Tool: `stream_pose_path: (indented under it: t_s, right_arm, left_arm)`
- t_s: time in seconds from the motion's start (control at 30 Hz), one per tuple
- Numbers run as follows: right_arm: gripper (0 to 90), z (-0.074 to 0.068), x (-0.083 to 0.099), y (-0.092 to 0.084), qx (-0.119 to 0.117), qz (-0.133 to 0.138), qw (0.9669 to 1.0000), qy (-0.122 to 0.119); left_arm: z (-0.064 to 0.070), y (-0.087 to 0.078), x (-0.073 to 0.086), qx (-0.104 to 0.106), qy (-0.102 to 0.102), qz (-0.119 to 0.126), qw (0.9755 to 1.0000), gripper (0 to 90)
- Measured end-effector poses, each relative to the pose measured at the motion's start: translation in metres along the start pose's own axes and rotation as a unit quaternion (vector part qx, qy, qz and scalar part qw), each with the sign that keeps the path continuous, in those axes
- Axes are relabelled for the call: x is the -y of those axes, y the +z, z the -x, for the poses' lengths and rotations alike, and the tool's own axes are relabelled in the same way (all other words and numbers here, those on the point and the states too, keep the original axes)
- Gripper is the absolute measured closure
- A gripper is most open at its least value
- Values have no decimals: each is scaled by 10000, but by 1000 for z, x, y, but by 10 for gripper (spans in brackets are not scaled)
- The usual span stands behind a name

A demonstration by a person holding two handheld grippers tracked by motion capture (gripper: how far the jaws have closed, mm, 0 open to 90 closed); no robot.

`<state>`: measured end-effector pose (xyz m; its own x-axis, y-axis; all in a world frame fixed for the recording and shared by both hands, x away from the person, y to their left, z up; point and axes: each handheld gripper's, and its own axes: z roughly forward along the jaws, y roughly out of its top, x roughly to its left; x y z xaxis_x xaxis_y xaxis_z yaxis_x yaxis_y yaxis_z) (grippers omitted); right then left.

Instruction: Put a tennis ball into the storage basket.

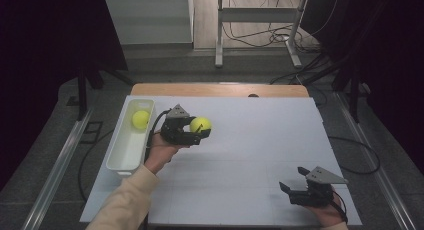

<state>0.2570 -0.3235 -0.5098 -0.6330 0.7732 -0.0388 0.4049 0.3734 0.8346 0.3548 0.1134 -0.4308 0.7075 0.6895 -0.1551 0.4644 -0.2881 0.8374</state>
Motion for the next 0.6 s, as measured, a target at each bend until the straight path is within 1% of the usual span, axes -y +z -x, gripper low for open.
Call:
stream_pose_path:
  t_s: [0.3,0.5,0.6]
  right_arm:
    - [129,0,0,0,4,1,10000,-4]
    - [129,0,0,0,-3,7,10000,9]
    - [129,0,0,0,8,-2,10000,-4]
  left_arm:
    - [-2,-9,2,-39,-19,50,10000,259]
    - [-4,-15,5,-68,-71,90,9999,259]
    - [-5,-20,7,-51,-110,134,9998,259]
